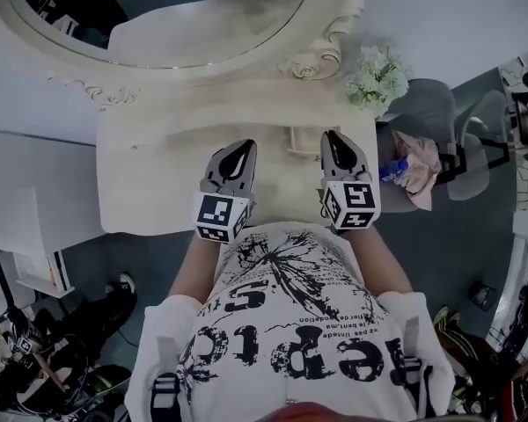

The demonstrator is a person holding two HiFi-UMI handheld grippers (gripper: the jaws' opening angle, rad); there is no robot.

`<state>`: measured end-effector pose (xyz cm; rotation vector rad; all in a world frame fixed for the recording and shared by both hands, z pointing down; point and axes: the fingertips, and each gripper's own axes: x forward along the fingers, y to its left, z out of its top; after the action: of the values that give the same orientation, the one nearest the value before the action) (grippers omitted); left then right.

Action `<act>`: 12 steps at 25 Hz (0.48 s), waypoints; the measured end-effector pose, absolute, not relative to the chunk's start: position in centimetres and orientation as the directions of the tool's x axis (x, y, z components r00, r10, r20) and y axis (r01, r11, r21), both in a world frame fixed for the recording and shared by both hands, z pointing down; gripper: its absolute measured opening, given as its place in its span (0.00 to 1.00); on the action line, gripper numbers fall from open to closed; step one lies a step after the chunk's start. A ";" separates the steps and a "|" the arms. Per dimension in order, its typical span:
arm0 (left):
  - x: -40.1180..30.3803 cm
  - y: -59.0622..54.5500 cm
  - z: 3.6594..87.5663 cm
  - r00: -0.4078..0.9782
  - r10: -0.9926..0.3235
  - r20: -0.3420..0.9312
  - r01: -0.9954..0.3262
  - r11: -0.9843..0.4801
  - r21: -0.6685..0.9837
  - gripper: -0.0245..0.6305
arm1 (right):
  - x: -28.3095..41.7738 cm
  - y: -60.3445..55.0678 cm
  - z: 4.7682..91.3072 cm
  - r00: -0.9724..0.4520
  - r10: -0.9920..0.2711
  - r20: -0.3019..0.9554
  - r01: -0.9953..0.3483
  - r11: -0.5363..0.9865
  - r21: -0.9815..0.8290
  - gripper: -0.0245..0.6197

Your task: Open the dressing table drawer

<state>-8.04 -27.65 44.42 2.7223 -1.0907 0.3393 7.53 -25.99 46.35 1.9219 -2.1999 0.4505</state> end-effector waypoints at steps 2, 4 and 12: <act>-8.2 -27.9 43.7 0.699 -0.662 0.271 -0.701 -0.710 0.072 0.07 | 7.7 -26.1 45.1 -0.139 -0.948 0.286 -0.989 0.119 -0.087 0.09; -8.4 -28.2 43.0 0.695 -0.671 0.258 -0.705 -0.707 0.058 0.07 | 7.8 -26.2 44.0 -0.132 -0.961 0.243 -0.991 0.120 -0.066 0.08; -9.0 -29.4 40.9 0.683 -0.698 0.215 -0.721 -0.691 0.048 0.07 | 7.4 -26.7 42.3 -0.159 -0.972 0.174 -0.987 0.155 -0.035 0.06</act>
<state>-9.04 -29.44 40.85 2.7630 -1.1701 0.2722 7.38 -26.67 42.26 1.9620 -2.3014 0.2123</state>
